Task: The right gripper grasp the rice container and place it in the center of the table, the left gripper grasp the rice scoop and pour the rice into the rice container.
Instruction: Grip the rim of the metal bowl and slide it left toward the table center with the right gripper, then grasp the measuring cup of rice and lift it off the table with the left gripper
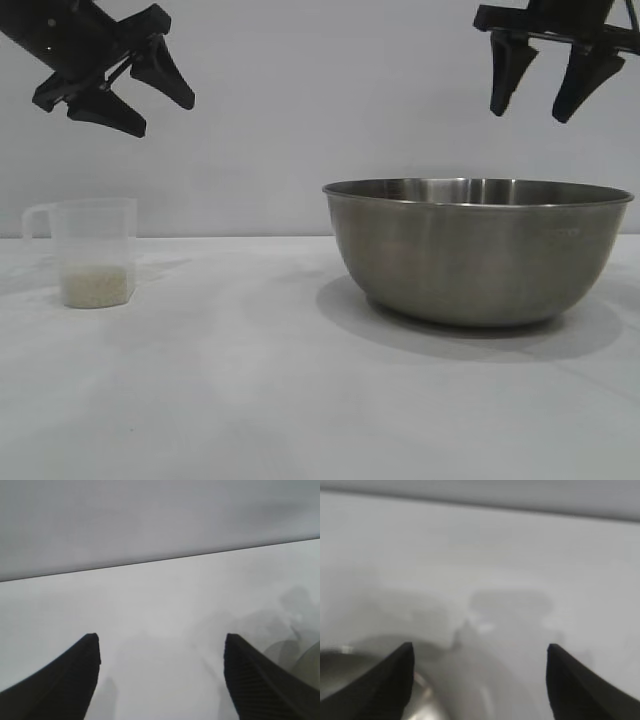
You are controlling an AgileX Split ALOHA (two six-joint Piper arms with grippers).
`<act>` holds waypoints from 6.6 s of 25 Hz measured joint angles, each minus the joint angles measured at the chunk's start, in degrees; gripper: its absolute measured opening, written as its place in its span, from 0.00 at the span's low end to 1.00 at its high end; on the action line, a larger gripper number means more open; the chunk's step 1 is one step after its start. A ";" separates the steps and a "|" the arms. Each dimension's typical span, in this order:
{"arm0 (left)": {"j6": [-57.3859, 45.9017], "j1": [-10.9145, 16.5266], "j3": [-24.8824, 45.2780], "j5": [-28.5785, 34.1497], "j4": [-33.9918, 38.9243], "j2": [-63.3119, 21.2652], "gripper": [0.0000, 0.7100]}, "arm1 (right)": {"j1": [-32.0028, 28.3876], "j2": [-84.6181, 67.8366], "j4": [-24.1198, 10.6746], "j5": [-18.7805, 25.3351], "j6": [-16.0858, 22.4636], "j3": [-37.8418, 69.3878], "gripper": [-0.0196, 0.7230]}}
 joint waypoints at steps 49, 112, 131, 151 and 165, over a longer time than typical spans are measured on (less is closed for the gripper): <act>0.00 0.00 0.00 0.08 0.04 0.00 0.66 | 7.60 9.80 11.34 -1.09 -2.03 5.79 0.03; -1.33 0.00 0.00 0.64 -1.16 0.00 0.66 | -9.28 -60.67 -6.41 -5.25 4.30 55.38 0.67; -1.22 0.00 0.00 0.64 -1.62 0.00 0.66 | -9.28 -110.94 -6.03 -4.74 4.19 73.64 0.67; -1.50 0.00 0.00 0.53 5.41 -1.81 0.66 | -9.28 -117.04 -6.03 -4.74 4.19 73.64 0.67; -45.04 0.00 0.00 12.26 54.99 -16.59 0.66 | -9.28 -117.04 -6.03 -4.74 4.19 73.64 0.67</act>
